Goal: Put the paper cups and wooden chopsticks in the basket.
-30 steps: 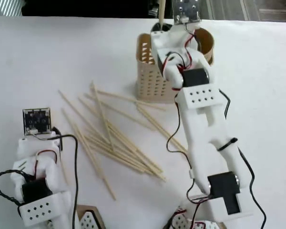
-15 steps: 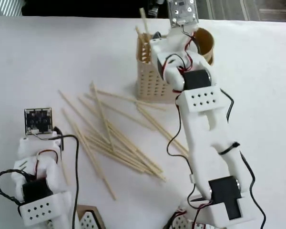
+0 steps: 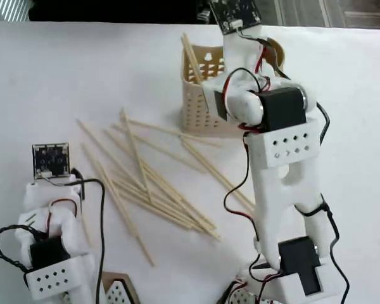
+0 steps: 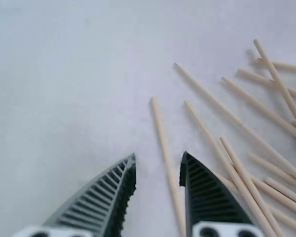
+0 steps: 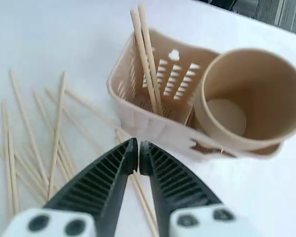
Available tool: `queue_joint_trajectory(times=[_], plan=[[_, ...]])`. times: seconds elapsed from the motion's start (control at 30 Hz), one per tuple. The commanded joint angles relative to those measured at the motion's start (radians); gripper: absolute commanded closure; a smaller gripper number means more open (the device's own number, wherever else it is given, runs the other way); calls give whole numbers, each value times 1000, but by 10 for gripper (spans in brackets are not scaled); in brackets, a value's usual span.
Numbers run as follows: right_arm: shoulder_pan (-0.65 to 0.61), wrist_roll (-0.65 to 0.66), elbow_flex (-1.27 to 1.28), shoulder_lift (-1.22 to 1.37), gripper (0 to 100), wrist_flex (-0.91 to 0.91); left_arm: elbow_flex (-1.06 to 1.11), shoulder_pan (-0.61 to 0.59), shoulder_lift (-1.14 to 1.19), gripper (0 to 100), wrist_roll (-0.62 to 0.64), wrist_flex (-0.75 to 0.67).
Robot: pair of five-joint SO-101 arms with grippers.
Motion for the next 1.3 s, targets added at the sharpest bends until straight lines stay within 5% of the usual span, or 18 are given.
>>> queue_joint_trajectory(times=[0.0,0.33,0.63,0.9,1.27], plan=[[-2,14,-2,-41,981,82,-41,13,-5,823,-63,-9],[36,14,470,-268,981,-12,-361,61,50,815,-192,250],[38,5,1065,-496,981,-369,-706,88,570,815,-187,420],[104,3,1320,-549,981,-602,-928,82,1056,750,5,503],[104,-51,1347,-549,981,-624,-1109,142,1489,751,155,425]])
